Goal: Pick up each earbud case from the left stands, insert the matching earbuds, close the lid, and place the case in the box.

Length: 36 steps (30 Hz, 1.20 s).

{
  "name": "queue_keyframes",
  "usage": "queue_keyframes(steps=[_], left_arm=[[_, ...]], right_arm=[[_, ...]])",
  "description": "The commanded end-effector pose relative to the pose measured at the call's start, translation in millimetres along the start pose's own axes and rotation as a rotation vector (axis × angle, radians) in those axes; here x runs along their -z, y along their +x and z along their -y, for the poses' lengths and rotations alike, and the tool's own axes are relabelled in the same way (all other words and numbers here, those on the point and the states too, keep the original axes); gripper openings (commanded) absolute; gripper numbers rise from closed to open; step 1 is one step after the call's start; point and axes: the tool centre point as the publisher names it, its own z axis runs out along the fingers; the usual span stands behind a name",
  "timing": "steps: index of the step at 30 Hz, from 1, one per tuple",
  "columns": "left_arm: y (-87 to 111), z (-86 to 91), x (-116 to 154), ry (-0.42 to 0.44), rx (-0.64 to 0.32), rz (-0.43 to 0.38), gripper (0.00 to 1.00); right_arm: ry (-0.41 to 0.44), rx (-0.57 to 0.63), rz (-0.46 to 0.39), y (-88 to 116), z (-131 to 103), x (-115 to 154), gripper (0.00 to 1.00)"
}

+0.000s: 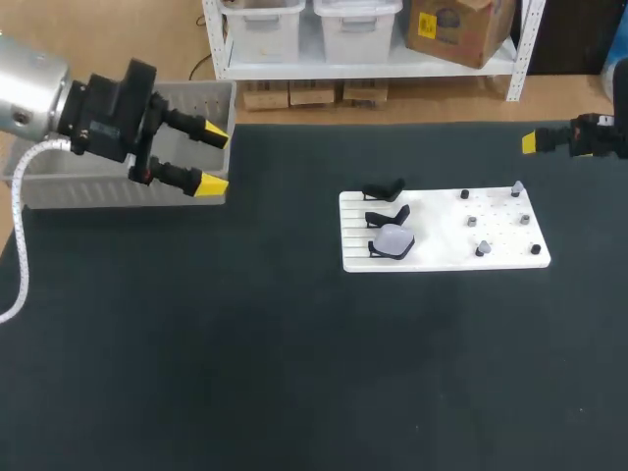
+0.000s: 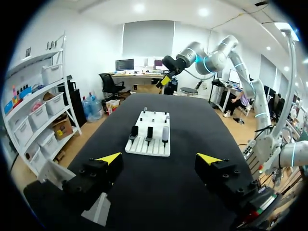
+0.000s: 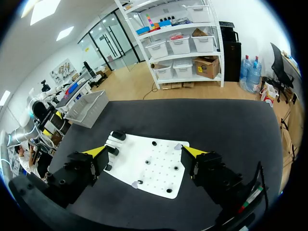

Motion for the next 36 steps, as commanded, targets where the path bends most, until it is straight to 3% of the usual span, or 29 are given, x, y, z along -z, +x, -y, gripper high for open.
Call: queue_keyframes(steps=[1, 5, 10, 16, 29, 34, 36], left_arm=[[0.2, -5.4, -0.8, 0.082, -0.001, -0.001, 1.0], [5.3, -8.7, -8.8, 0.05, 0.011, 0.002, 1.0], [1.4, -7.5, -39.5, 0.077, -0.041, 0.008, 1.0], [6.7, -5.3, -68.7, 0.102, -0.023, 0.015, 1.0], [9.7, -0.8, -111.4, 0.152, -0.025, 0.03, 1.0], [9.4, 0.6, -125.4, 0.144, -0.018, 0.046, 0.86], [9.9, 1.8, -130.1, 0.141, -0.016, 0.047, 0.85]], right_arm=[[0.005, 0.0, -0.001, 0.1, -0.9, 0.7, 1.0], [0.005, 0.0, -0.001, 0.1, -0.9, 0.7, 1.0], [0.005, 0.0, -0.001, 0.1, -0.9, 0.7, 1.0], [0.005, 0.0, -0.001, 0.1, -0.9, 0.7, 1.0], [0.005, 0.0, -0.001, 0.1, -0.9, 0.7, 1.0], [0.005, 0.0, -0.001, 0.1, -0.9, 0.7, 1.0], [0.005, 0.0, -0.001, 0.1, -0.9, 0.7, 1.0]])
